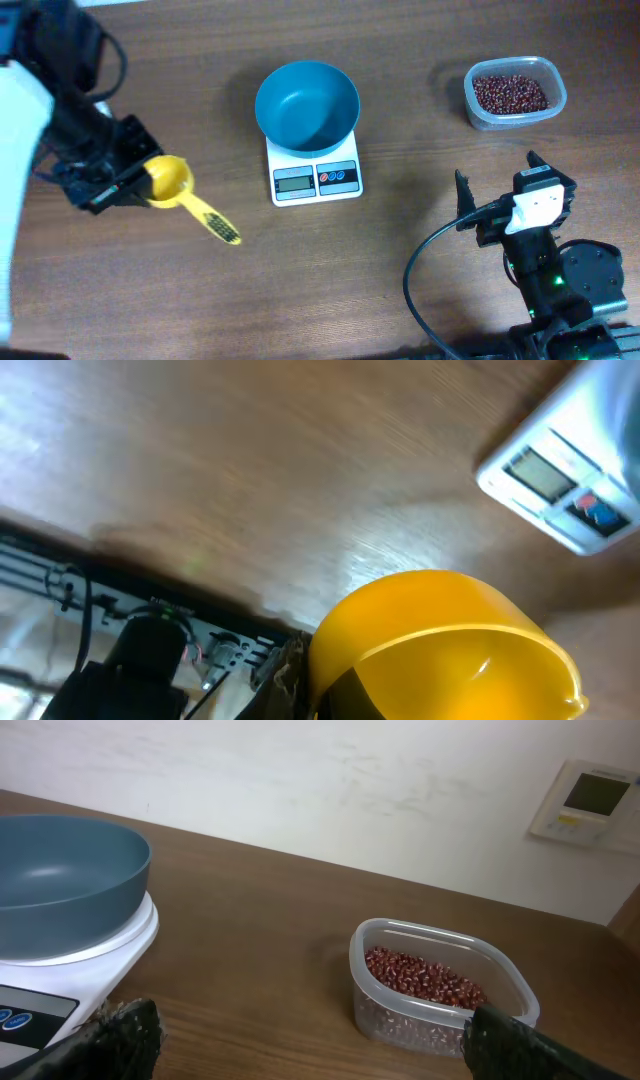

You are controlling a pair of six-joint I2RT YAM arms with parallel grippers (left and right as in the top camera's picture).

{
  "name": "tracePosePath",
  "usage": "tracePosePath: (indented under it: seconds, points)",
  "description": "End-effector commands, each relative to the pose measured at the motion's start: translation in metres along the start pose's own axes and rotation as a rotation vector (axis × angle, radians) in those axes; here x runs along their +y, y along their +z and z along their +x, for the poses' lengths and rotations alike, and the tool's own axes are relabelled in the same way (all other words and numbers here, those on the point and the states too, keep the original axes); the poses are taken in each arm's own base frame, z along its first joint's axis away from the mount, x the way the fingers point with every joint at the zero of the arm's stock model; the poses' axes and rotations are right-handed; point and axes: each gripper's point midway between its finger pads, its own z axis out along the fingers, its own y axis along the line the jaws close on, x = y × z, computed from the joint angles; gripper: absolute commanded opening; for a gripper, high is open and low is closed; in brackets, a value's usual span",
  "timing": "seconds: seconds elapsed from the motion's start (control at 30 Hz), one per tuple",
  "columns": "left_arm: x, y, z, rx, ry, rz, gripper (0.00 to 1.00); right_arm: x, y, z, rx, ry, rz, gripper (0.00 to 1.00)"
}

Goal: Scoop item into bowl and weigh 50g on scale
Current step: 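Grasp the yellow scoop bowl with the left gripper and lift it, then move the right gripper toward the scoop handle held by the left gripper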

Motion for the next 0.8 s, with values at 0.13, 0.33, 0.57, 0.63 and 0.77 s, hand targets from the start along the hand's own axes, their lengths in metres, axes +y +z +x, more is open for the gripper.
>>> tracePosePath:
  seconds: [0.13,0.33,0.57,0.63,0.77]
  points:
    - [-0.006,-0.049,0.043,-0.252,0.134,0.108,0.0,0.002,0.001,0.004,0.008,0.0,-0.005,0.99]
    - [0.053,-0.078,0.074,-0.435,-0.314,0.218,0.0,0.002,0.001,0.004,0.008,0.0,-0.005,0.99]
    - [0.085,0.032,0.101,-0.259,-0.545,0.117,0.0,0.002,0.001,0.004,0.008,0.0,-0.005,0.99]
    - [0.067,0.058,0.105,-0.153,-0.537,0.152,0.0,0.002,0.001,0.004,0.008,0.0,-0.005,0.99]
    - [0.037,0.086,0.113,0.025,-0.526,0.205,0.0,0.002,0.001,0.004,0.008,0.0,-0.005,0.99]
